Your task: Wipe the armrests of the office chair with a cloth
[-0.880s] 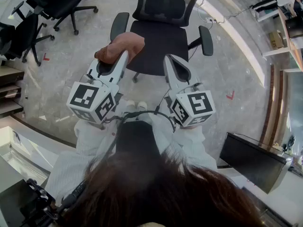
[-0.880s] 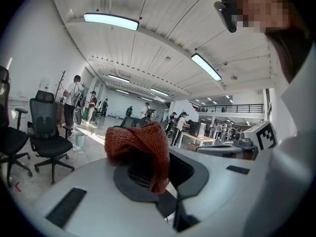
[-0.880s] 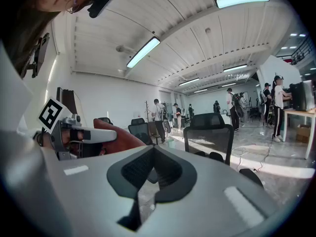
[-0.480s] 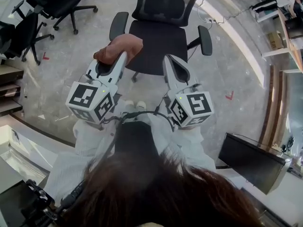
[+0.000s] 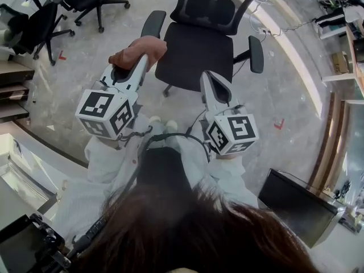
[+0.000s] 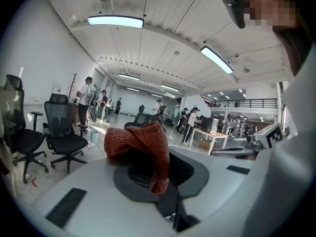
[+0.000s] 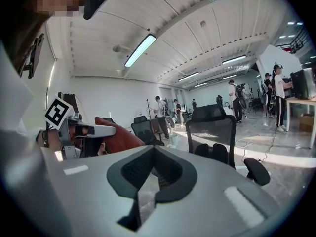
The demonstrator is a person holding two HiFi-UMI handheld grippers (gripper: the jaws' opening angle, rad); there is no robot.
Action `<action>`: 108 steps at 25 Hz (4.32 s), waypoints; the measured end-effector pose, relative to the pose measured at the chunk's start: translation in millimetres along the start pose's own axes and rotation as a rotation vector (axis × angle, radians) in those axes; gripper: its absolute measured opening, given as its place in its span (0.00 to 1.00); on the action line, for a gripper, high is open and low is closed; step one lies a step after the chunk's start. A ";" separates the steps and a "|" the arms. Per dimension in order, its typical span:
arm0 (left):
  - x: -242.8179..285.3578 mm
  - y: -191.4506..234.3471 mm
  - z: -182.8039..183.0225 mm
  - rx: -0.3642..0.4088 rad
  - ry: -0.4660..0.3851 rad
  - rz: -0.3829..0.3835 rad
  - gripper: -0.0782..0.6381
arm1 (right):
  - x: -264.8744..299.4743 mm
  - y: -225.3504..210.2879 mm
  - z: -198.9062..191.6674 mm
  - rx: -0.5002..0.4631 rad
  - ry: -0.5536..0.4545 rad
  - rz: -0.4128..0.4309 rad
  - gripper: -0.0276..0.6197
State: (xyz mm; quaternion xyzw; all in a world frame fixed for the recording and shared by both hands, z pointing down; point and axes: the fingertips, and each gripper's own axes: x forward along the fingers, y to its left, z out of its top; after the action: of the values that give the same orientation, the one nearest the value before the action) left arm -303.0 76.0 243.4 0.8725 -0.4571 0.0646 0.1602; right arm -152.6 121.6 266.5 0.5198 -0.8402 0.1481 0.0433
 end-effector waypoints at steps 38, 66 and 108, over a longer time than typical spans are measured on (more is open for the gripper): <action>375.3 257.2 -120.8 -0.275 0.482 -0.038 0.16 | 277.7 -110.6 -62.3 0.176 0.317 -0.062 0.05; 253.2 200.8 -230.7 -0.232 0.821 0.024 0.16 | 259.7 -107.7 -77.8 0.177 0.339 0.061 0.05; 339.5 248.3 -224.9 -0.158 0.854 0.015 0.16 | 320.6 -89.4 -127.3 0.174 0.471 0.054 0.05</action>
State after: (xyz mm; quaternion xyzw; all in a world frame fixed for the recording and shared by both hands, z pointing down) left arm -303.9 -243.4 597.7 0.7490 -0.3597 0.3858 0.4010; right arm -229.8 -154.0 478.7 0.4500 -0.8047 0.3381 0.1890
